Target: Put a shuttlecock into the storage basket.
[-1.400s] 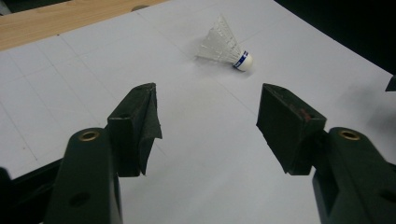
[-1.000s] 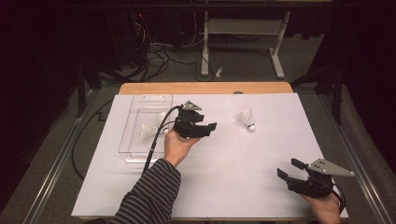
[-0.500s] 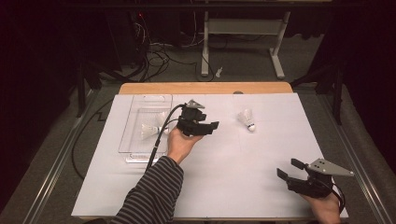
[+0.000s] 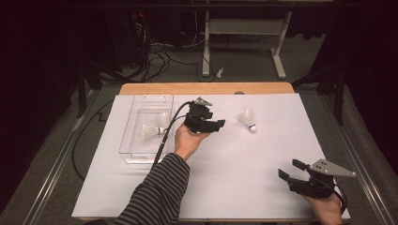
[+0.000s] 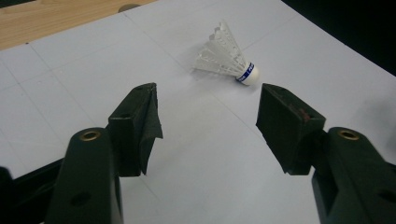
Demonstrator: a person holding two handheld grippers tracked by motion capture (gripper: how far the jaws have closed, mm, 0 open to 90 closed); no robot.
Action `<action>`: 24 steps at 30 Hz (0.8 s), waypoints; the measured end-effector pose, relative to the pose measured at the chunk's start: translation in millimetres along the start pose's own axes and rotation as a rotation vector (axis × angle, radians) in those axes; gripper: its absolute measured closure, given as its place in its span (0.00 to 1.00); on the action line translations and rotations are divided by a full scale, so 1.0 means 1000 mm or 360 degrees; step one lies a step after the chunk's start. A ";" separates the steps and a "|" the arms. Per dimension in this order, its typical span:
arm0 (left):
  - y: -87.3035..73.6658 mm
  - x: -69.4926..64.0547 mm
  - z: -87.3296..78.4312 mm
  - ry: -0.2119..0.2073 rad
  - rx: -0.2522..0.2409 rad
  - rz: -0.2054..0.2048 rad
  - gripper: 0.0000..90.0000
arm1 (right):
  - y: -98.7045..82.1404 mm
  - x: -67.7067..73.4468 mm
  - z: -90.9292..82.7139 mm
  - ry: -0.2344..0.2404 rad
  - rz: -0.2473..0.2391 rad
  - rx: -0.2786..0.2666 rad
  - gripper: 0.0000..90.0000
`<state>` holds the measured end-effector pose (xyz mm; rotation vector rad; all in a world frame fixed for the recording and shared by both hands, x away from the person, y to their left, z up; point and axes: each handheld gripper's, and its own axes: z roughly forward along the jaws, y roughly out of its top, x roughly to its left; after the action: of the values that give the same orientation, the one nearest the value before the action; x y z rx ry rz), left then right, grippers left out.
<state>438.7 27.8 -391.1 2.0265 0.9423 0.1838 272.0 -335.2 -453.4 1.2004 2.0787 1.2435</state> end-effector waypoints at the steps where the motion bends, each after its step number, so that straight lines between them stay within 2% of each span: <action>1: 0.001 0.000 0.002 -0.0002 0.0002 0.0000 0.44 | 0.000 0.000 0.000 0.0000 0.0000 -0.0001 0.32; 6: 0.004 0.001 0.010 -0.0016 -0.0006 -0.0019 0.44 | 0.000 0.000 0.000 0.0001 -0.0002 -0.0003 0.32; 18: 0.014 0.000 0.029 -0.0025 0.0001 -0.0008 0.45 | 0.000 0.000 0.000 0.0004 0.0000 -0.0004 0.32; 24: 0.019 -0.002 0.041 -0.0025 0.0046 0.0001 0.46 | 0.000 0.000 0.000 0.0008 0.0000 -0.0005 0.32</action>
<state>466.4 -6.3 -401.4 2.0517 0.9396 0.1555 272.0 -335.2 -453.5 1.1973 2.0796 1.2502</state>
